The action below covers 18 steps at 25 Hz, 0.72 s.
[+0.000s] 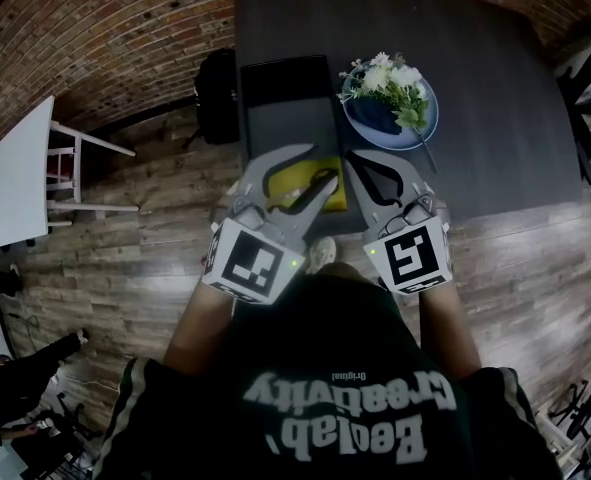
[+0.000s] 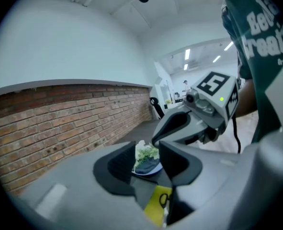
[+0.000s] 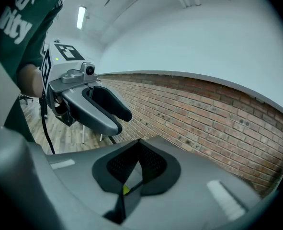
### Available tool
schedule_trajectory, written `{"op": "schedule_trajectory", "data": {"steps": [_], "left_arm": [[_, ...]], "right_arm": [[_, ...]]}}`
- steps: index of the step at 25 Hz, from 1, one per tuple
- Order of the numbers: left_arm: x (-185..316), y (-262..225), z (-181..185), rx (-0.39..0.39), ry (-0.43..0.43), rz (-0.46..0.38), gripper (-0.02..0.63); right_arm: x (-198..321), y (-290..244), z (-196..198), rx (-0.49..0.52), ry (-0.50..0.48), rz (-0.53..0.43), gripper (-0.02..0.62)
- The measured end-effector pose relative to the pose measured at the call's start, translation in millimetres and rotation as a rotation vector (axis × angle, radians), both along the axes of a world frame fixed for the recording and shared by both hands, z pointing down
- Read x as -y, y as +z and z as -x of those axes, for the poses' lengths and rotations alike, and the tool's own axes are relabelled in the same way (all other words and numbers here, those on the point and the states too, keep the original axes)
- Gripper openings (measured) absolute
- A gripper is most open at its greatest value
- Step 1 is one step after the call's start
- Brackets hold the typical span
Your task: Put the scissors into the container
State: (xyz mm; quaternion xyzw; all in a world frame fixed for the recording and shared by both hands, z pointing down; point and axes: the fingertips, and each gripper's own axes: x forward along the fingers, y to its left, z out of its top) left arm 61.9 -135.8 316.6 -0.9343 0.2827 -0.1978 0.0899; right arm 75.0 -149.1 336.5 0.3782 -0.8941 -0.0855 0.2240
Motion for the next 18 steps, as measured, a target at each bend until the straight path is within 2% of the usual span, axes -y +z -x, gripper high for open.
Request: {"op": "schedule_trajectory", "data": {"steps": [18], "left_arm": [[7, 6, 16, 0.018, -0.041, 0.007, 0.126]], "right_arm": [[8, 8, 19, -0.008, -0.053, 0.014, 0.006]]}}
